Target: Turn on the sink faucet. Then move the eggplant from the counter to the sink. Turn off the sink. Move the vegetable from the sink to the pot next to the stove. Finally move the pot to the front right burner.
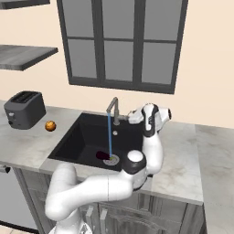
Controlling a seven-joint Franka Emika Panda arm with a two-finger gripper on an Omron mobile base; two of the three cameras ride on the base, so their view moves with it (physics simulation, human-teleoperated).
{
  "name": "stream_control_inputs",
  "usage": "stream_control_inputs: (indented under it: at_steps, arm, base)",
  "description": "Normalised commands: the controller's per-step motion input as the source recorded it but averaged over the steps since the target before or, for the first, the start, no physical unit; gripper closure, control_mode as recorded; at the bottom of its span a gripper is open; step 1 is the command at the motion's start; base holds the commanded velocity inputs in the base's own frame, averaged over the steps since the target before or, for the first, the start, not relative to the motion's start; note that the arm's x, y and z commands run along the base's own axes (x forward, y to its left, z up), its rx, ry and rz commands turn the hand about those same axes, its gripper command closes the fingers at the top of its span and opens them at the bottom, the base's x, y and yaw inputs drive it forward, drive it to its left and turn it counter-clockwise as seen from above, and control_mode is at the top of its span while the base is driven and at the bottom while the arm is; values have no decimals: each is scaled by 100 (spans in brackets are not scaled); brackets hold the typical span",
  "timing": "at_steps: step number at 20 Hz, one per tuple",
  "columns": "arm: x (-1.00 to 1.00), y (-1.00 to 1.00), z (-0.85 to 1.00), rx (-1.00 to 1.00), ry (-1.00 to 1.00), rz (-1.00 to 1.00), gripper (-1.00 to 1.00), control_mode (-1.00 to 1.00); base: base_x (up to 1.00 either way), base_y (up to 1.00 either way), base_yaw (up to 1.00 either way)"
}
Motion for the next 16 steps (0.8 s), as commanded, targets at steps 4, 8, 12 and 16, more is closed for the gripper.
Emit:
stream_control_inputs:
  at_steps: [4, 8, 12, 16]
  arm:
    - [0, -17, -4, 1, 0, -3, -100, -100]
    - [27, -1, -10, 0, 4, -3, -100, -100]
    - [41, 0, -7, 0, 8, -1, -100, -100]
    - [40, 0, -12, 0, 8, 0, -100, -100]
  base:
    - [0, 0, 0]
    - [0, 0, 0]
    - [0, 0, 0]
    - [0, 0, 0]
